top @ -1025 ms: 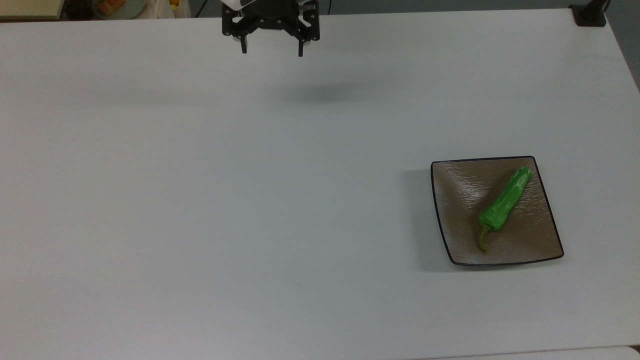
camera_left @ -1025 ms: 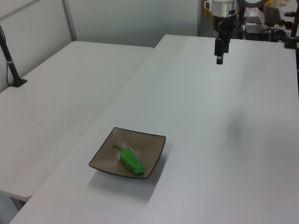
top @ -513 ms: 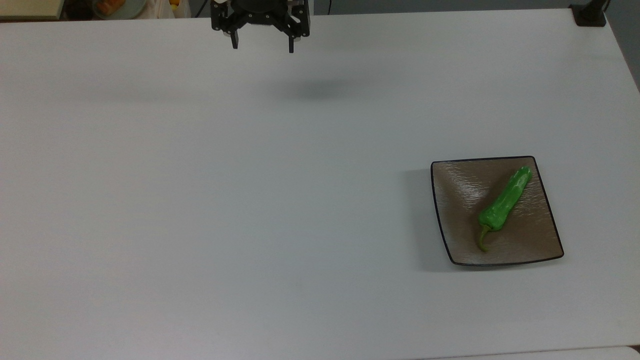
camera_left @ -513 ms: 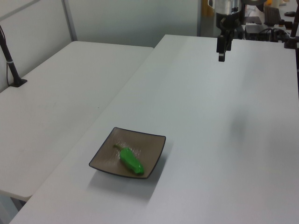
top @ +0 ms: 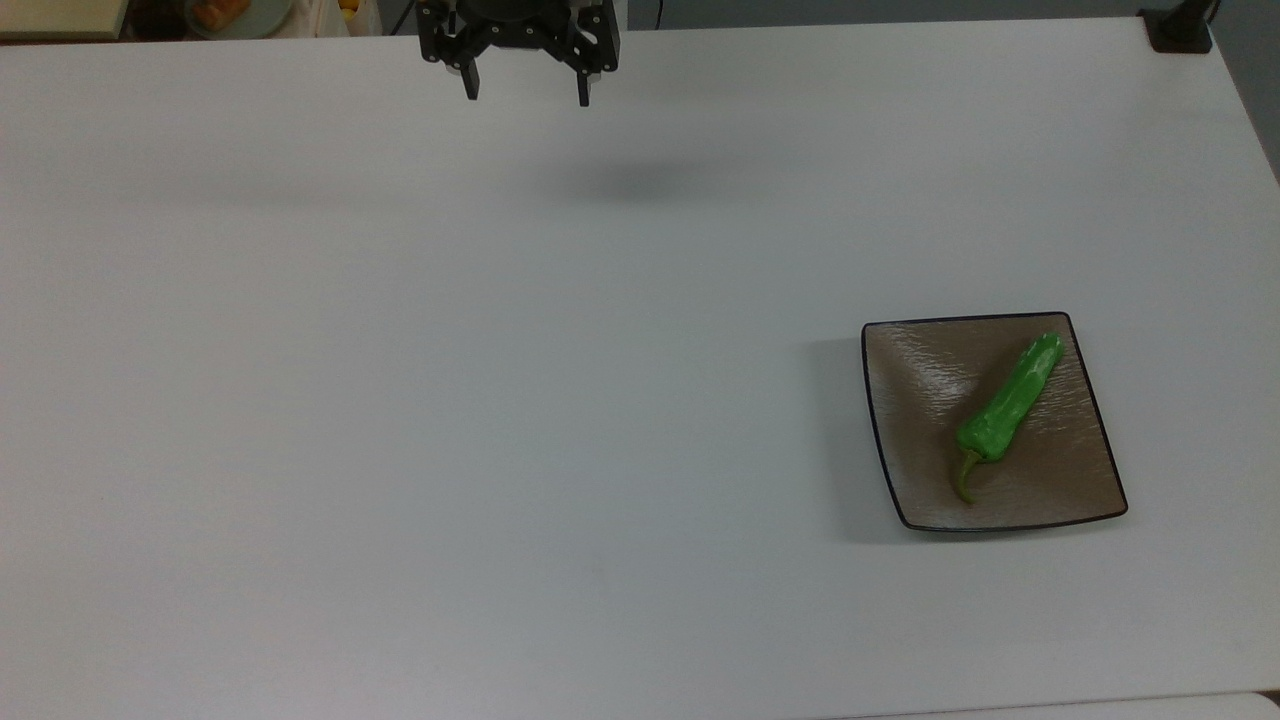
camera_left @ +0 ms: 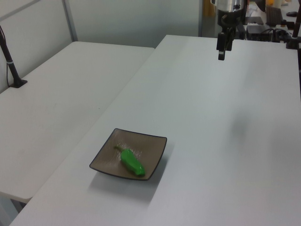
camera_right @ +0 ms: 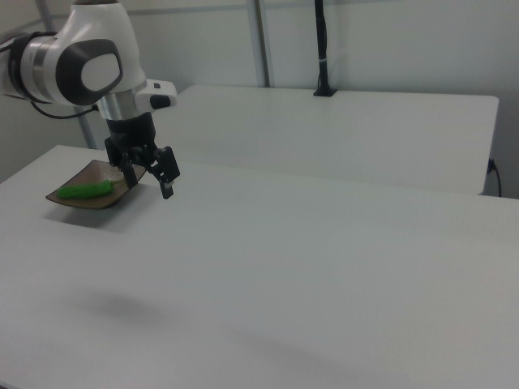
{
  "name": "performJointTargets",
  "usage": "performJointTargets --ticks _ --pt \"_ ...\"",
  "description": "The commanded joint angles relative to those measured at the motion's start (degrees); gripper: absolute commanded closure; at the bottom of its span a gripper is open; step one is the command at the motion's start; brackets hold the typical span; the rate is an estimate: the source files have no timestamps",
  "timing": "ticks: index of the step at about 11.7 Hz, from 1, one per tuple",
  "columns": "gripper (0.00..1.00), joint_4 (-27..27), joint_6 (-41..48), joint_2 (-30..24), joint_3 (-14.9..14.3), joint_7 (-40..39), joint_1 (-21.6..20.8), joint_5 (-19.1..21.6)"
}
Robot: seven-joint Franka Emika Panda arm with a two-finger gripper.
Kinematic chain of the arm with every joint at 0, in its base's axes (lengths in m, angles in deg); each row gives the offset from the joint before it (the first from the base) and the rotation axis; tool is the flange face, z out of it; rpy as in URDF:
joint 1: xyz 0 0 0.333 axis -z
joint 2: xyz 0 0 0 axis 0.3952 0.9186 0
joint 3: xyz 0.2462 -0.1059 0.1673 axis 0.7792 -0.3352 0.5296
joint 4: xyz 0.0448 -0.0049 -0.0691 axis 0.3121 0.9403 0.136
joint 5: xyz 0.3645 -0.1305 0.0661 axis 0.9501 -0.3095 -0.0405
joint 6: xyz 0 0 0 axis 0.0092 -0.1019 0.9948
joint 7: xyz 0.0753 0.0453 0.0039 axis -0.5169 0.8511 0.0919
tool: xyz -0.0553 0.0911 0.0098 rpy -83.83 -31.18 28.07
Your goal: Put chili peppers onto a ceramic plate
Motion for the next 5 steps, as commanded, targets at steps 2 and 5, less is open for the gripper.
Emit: performJointTargets --ticks 2,5 --pt "0.00 2.1 -1.3 -2.0 -0.8 -0.8 -0.7 0.7" --pt "0.00 2.1 -1.2 -1.8 -0.8 -0.7 -1.2 -1.5"
